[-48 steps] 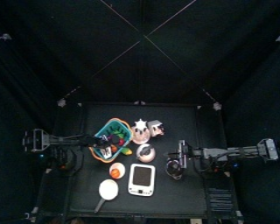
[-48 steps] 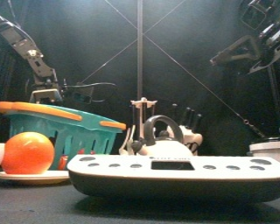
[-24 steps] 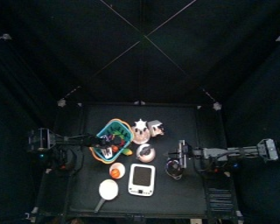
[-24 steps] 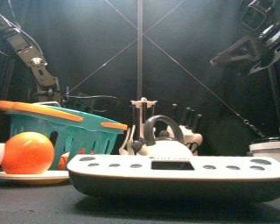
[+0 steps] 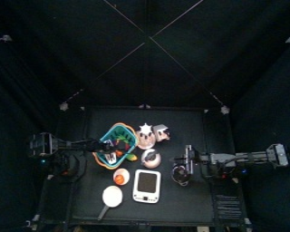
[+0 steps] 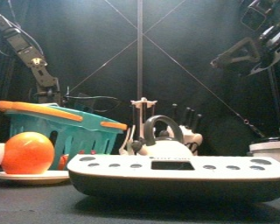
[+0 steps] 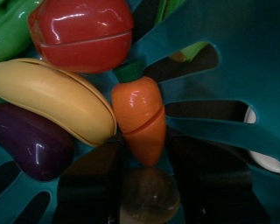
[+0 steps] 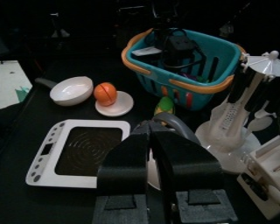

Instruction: Grab carrot

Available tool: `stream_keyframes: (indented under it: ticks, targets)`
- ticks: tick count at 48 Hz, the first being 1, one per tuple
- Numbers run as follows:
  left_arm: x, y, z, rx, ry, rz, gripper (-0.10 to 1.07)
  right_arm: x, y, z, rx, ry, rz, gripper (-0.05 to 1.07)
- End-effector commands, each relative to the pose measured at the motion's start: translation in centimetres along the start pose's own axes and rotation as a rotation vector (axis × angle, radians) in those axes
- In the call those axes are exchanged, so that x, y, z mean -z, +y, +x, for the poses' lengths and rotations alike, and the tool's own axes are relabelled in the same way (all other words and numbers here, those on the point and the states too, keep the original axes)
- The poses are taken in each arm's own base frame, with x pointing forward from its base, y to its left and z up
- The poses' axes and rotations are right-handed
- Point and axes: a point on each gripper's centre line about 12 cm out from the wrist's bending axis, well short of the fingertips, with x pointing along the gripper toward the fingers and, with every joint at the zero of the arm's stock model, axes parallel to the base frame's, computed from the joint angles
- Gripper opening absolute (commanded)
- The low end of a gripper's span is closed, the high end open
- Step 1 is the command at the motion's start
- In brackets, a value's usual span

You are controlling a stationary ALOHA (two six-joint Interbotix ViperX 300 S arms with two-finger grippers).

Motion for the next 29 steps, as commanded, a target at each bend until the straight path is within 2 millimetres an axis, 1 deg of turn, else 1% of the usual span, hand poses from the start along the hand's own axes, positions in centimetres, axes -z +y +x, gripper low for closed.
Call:
stream_keyframes:
  ticks: [1,6,9,21,29]
  targets:
    - [-1.4,-0.3,-1.8,0.011,-0.079,-0.002,0.52,-0.4,-0.2,0.1,0.009,-0.012,0.001,0.03]
    - [-1.6,-0.5,-3.1,0.020,-0.125,-0.004,0.52,-0.5,-0.2,0.1,0.011,-0.015,0.000,0.03]
    - [-1.4,-0.5,-3.5,0.021,-0.137,-0.004,0.52,-0.4,-0.2,0.1,0.009,-0.012,0.001,0.03]
    - [-0.2,-0.5,-4.3,0.023,-0.154,-0.003,0.52,-0.6,-0.3,0.1,0.012,-0.018,0.007,0.03]
    - [0.0,-0.5,-5.2,0.025,-0.186,-0.003,0.52,-0.7,-0.3,0.1,0.011,-0.021,0.001,0.03]
